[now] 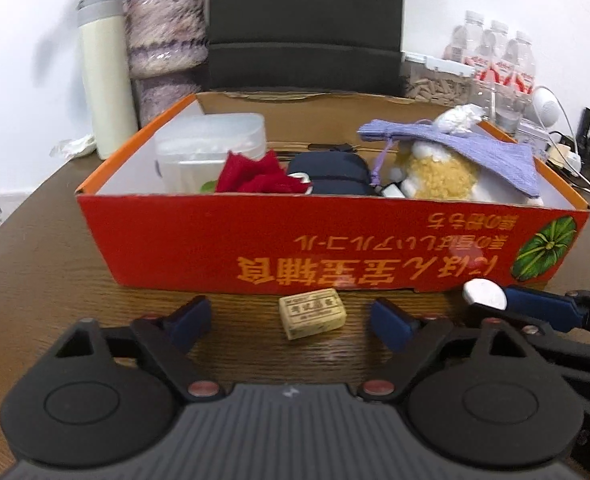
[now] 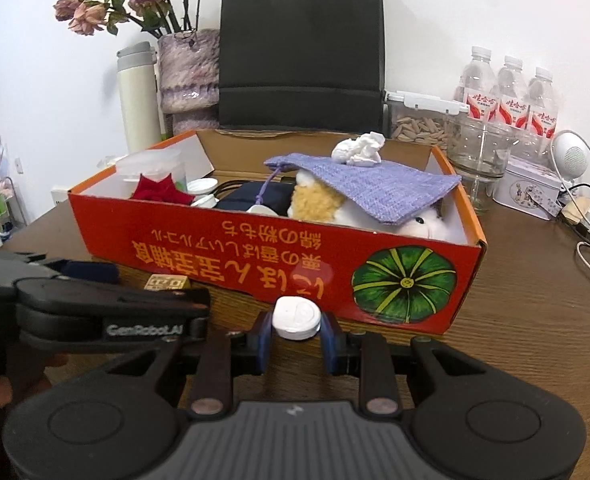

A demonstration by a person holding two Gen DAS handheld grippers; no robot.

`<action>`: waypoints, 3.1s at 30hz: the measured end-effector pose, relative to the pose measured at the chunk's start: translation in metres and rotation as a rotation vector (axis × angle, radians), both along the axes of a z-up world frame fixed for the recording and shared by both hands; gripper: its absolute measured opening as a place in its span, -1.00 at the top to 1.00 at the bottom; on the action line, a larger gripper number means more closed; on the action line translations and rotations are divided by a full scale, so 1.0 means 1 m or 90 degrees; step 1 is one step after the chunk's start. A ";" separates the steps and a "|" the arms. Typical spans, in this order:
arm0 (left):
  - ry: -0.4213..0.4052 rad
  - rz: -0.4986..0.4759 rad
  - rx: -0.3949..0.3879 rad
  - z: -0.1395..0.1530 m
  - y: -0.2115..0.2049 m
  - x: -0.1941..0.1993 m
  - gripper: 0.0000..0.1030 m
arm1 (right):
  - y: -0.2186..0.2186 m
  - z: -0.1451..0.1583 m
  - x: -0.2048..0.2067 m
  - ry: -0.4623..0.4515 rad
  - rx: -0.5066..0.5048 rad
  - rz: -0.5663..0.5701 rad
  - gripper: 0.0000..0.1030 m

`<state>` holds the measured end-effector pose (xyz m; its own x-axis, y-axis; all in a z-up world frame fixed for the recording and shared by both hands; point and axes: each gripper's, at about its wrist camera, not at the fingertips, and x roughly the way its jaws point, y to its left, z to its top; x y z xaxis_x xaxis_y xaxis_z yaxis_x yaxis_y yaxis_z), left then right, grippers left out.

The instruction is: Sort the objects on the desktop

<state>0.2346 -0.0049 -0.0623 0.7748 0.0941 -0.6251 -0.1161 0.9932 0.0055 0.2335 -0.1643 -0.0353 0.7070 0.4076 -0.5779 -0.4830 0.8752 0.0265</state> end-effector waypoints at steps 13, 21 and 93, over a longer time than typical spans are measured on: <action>-0.023 -0.042 -0.007 0.004 -0.004 -0.014 0.32 | 0.006 0.001 -0.008 -0.016 -0.009 0.019 0.52; -0.079 -0.047 -0.004 0.022 0.000 -0.040 0.33 | 0.004 0.011 -0.021 -0.064 0.018 0.044 0.52; -0.304 0.055 0.066 0.056 0.018 -0.028 -1.00 | 0.011 0.029 0.010 -0.228 0.078 -0.044 -0.98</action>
